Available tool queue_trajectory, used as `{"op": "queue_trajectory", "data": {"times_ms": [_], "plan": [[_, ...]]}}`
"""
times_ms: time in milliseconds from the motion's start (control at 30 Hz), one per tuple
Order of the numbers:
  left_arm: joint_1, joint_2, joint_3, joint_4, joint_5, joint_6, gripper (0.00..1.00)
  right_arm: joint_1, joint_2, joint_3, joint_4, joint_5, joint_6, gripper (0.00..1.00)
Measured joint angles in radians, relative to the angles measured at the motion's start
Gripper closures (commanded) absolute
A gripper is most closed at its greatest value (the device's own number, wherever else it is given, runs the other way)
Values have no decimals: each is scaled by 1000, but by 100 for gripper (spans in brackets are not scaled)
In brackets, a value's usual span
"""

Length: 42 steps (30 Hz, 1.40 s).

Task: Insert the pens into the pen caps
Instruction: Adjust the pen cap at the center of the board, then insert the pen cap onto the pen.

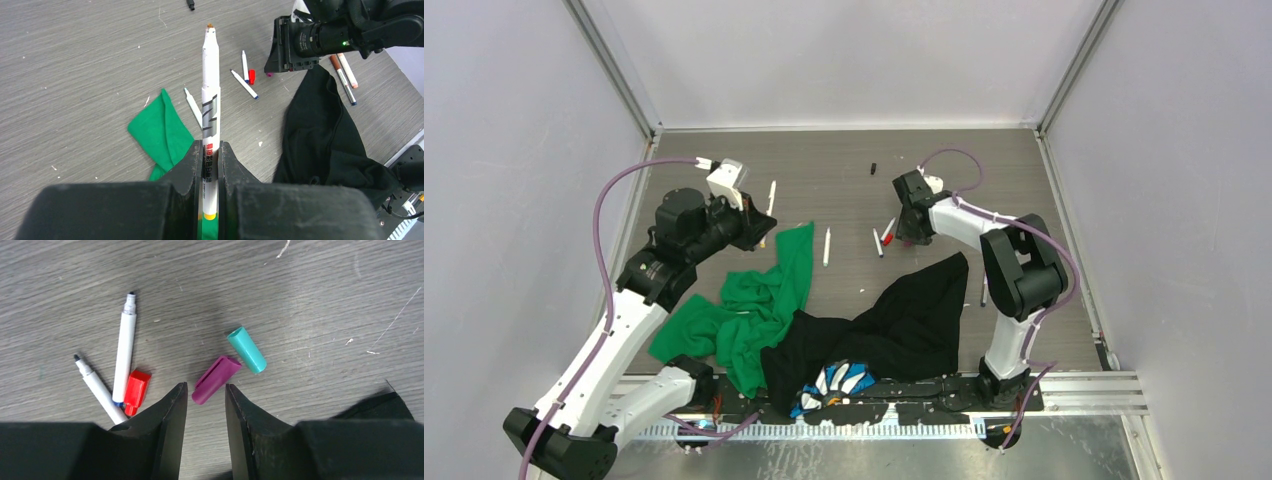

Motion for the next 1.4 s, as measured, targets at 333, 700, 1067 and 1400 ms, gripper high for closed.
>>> {"op": "queue_trajectory", "data": {"times_ms": [333,700,1067,1400], "plan": [[0,-3,0,0,0,0,100,2,45,37,-27,88,43,61],[-1,-3,0,-4,0,0,100,2,70,53,-34,126,46,75],[-6,-3,0,-3,5,-10,100,2,45,29,-11,117,36,99],[-7,-2,-16,44,120,-118,100,2,-240,-129,68,-31,-34,99]]}}
